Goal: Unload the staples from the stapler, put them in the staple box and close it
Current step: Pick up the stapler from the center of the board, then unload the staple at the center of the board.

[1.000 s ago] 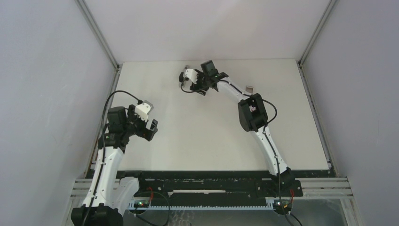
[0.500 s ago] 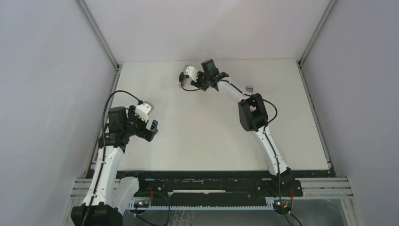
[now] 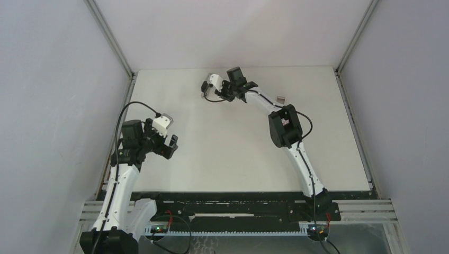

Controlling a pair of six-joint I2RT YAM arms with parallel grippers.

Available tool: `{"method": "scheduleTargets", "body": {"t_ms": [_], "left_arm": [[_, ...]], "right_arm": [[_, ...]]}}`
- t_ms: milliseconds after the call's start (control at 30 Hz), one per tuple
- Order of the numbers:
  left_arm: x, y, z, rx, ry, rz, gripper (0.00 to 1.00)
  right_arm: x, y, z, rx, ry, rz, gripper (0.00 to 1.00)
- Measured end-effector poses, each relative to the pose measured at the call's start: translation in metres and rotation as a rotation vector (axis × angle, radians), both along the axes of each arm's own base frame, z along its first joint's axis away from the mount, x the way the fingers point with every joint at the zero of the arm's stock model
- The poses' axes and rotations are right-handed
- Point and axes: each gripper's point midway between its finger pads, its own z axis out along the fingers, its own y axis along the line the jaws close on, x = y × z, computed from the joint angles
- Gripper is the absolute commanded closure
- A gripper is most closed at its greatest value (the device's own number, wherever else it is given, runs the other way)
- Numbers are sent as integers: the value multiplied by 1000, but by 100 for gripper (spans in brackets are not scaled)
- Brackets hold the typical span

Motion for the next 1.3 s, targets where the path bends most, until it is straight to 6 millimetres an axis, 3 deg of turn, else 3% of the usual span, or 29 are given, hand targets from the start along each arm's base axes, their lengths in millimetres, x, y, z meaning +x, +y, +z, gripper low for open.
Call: {"method": "scheduleTargets", "body": {"t_ms": [200,400,567,733,1033,1167,1300], "left_arm": [[0,0,0,0,-1,0,0],[1,-3,-2,-12,9,-11,0],[6,-7,-6,-34,29,-32,0],[16,-19,-2,-85,62,-85,0],[67,-73,41,-300,92,-242,0],[70,-108,40,-383,156,-310,0],[79,-137,38,-476,260,-345,0]], "right_arm": [[-11,-1,9,2,36,-9,95],[-34,-5,45,15,84,-18,100],[-68,-15,80,33,159,-21,100],[-118,-28,102,63,285,-9,100],[-216,-50,114,139,457,60,100],[-242,-54,113,163,451,87,100],[-251,-58,113,187,401,103,100]]}}
